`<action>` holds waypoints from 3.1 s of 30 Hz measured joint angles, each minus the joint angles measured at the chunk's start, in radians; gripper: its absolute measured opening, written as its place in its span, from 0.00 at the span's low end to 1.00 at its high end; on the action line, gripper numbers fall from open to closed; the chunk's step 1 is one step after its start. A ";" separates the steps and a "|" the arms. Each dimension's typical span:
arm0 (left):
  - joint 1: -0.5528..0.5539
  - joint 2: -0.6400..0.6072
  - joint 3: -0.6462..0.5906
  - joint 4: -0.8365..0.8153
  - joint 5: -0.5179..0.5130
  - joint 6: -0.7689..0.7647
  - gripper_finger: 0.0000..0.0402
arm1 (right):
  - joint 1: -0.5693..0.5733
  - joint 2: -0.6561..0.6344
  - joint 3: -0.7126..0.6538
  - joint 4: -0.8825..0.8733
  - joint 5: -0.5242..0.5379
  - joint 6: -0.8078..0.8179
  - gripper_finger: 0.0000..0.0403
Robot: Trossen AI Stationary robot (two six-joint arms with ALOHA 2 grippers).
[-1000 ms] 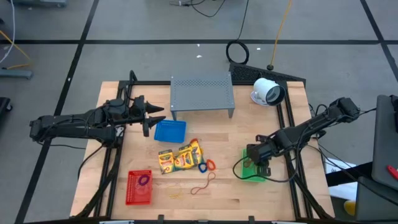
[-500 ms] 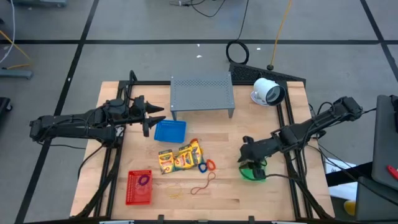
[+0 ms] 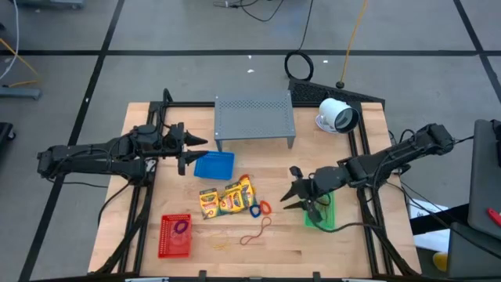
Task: Pick & Place Office Desk Supplies
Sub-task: Put the red rubber band into the green bin
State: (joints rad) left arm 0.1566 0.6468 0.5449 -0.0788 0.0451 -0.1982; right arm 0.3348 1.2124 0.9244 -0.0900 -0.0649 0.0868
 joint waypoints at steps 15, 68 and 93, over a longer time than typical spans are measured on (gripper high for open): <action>0.000 0.000 0.000 0.000 0.042 0.041 0.53 | -0.047 0.413 0.513 -0.461 -0.120 -0.271 0.21; 0.000 0.000 0.000 0.001 0.042 0.109 0.53 | 0.092 0.999 0.945 -0.778 0.008 -0.361 0.20; 0.000 0.001 0.000 0.000 0.042 0.117 0.53 | 0.087 0.999 0.919 -0.721 0.009 -0.337 0.40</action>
State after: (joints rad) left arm 0.1566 0.6479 0.5449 -0.0784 0.0872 -0.0811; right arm 0.4223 2.2112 1.8435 -0.8112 -0.0559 -0.2504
